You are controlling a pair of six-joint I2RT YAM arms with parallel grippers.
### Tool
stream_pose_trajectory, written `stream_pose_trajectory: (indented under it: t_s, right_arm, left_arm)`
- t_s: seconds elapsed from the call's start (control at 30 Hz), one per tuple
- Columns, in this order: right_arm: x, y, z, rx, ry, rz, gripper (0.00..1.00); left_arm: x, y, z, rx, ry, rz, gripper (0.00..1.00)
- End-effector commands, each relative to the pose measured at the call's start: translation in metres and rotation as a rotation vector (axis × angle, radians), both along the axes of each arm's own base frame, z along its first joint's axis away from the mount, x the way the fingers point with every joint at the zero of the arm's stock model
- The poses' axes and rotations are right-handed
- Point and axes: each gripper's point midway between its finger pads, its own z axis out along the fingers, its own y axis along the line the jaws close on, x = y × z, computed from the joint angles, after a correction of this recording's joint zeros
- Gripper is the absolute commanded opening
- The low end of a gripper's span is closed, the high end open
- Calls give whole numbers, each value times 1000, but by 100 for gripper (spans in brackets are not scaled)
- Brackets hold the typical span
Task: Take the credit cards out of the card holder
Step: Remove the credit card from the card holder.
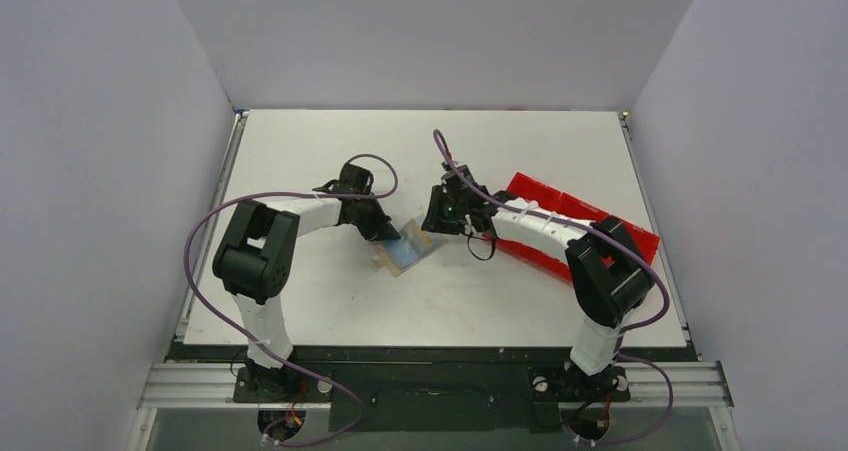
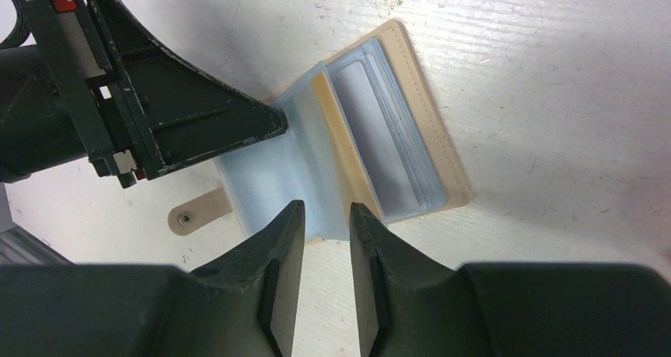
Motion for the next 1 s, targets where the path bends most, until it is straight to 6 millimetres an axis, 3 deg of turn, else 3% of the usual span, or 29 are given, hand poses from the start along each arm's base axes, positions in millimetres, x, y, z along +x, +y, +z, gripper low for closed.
stream_pose_trajectory:
  t_s: [0.0, 0.17, 0.5, 0.97]
  right_arm:
    - [-4, 12, 2, 38, -8, 28, 22]
    - [-12, 20, -11, 33, 19, 43, 17]
    - [-13, 15, -33, -4, 47, 26, 17]
    - [-7, 5, -31, -44, 18, 0, 18]
  left_arm:
    - [-14, 34, -45, 185, 74, 24, 0]
    - [-13, 33, -44, 184, 72, 22, 0]
    - [-11, 33, -41, 181, 62, 17, 0]
    - [-11, 32, -40, 178, 61, 15, 0]
